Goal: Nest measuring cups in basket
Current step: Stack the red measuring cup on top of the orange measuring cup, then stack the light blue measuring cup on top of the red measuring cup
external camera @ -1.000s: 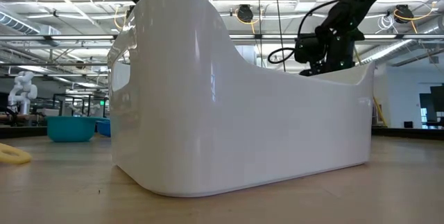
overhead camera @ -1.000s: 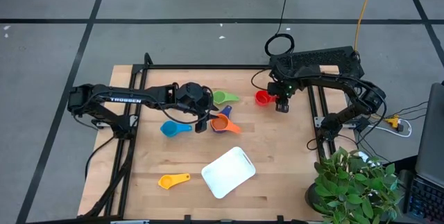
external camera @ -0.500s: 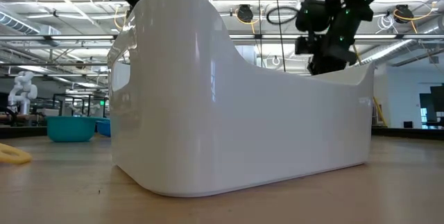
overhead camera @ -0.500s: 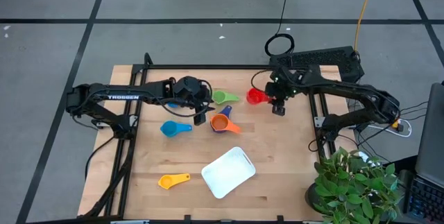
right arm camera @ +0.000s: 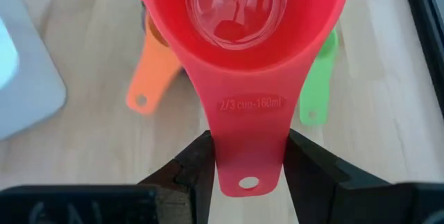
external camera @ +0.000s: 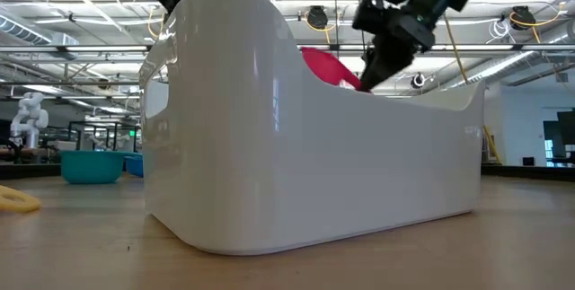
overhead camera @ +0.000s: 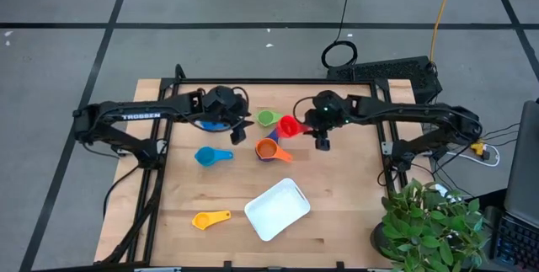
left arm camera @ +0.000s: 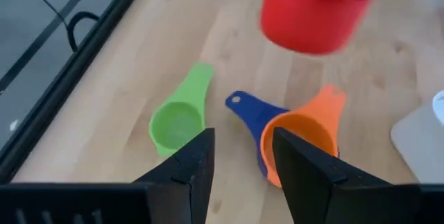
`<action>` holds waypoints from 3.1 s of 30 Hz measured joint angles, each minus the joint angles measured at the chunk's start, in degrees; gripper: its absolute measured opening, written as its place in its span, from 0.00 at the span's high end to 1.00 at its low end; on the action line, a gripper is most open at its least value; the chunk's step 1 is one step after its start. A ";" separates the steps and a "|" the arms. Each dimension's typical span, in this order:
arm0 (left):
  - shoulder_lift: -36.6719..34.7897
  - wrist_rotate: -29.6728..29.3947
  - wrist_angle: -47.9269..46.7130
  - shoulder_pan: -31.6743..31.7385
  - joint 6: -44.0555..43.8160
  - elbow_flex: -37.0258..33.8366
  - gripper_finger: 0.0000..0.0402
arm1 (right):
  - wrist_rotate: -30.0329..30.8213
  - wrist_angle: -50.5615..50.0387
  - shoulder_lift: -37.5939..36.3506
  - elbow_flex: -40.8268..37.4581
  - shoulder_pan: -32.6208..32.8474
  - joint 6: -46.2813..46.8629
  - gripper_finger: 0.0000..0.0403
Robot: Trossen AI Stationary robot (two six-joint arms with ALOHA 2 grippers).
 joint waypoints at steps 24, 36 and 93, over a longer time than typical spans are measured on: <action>-5.61 -1.46 -0.35 -3.82 -2.59 -0.02 0.63 | 2.07 -1.32 20.41 10.00 5.78 -1.37 0.66; -5.59 -1.46 -0.22 -3.96 -2.50 -0.02 0.63 | 2.03 -0.20 20.42 10.50 6.00 -1.26 0.66; -5.68 -0.85 -31.54 -5.34 -19.03 -14.61 0.63 | -2.76 8.41 -5.33 -3.43 1.46 0.20 0.31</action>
